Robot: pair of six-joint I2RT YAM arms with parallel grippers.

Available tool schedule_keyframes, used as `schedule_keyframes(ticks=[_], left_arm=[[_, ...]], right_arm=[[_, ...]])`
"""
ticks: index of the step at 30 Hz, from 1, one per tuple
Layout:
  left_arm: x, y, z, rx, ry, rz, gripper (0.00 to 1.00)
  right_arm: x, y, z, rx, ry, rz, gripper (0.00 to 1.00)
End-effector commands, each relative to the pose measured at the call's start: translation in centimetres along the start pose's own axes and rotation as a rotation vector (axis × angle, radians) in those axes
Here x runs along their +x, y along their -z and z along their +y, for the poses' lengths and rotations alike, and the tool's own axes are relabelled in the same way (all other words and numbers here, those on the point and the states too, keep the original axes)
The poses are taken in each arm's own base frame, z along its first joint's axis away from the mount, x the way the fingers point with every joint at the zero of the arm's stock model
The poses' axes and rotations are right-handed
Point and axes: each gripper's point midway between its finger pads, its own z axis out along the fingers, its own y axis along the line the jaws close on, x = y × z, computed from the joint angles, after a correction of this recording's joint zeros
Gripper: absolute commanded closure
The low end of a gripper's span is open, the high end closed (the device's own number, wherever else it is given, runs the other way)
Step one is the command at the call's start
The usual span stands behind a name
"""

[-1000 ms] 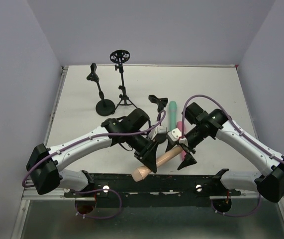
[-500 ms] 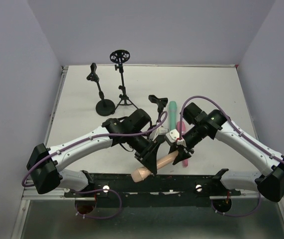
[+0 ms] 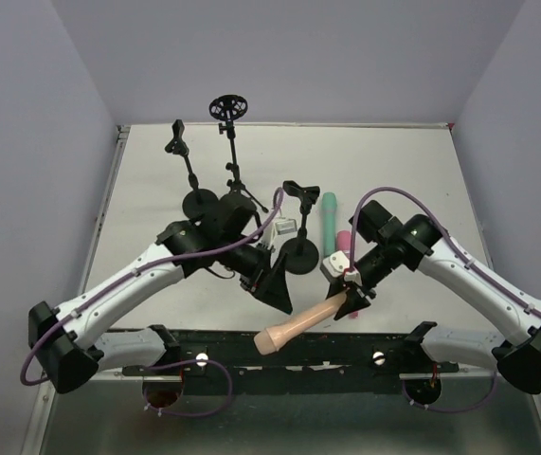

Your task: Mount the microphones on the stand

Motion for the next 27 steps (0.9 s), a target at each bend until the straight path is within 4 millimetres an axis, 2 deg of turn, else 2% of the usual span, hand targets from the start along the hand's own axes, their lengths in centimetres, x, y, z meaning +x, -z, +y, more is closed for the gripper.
schedule_keyframes(ticks=[1,3,7,9,14,18,20,23,27], left_arm=[[-2.0,4.4,-1.4,-0.068,-0.072,-0.223,0.15],[-2.7,6.2,-1.0,-0.134,-0.116,-0.327,0.14],[-4.0,10.2,-2.4,-0.241,-0.345,-0.588,0.1],[-4.5,12.3,-2.9,-0.29,-0.445,-0.75,0.02],[-4.8,19.1,-5.2,-0.351,-0.565,-1.23,0.01],[-4.0,23.2,-7.3,-0.317,-0.579,-1.483,0.02],[-3.6,23.8,-8.1,-0.256,-0.569,-1.538,0.01],[-4.5,22.9,-9.1,-0.097,-0.548,-1.555,0.01],[-7.5,20.6,-9.7,0.068,-0.533,-1.506,0.01]], right_arm=[[-0.2,-0.2,1.5,-0.019,-0.059,-0.048,0.86],[-0.4,0.0,1.5,-0.006,-0.084,-0.068,0.88],[-1.8,1.8,0.2,0.08,-0.147,-0.149,0.89],[-3.4,3.3,-0.9,0.136,-0.172,-0.199,0.89],[-8.5,7.7,-3.8,0.247,-0.26,-0.257,0.89],[-12.5,11.1,-5.5,0.32,-0.287,-0.312,0.88],[-13.9,12.9,-6.5,0.366,-0.307,-0.343,0.87],[-15.1,14.7,-8.5,0.41,-0.338,-0.383,0.87],[-16.0,15.3,-10.4,0.365,-0.38,-0.436,0.87]])
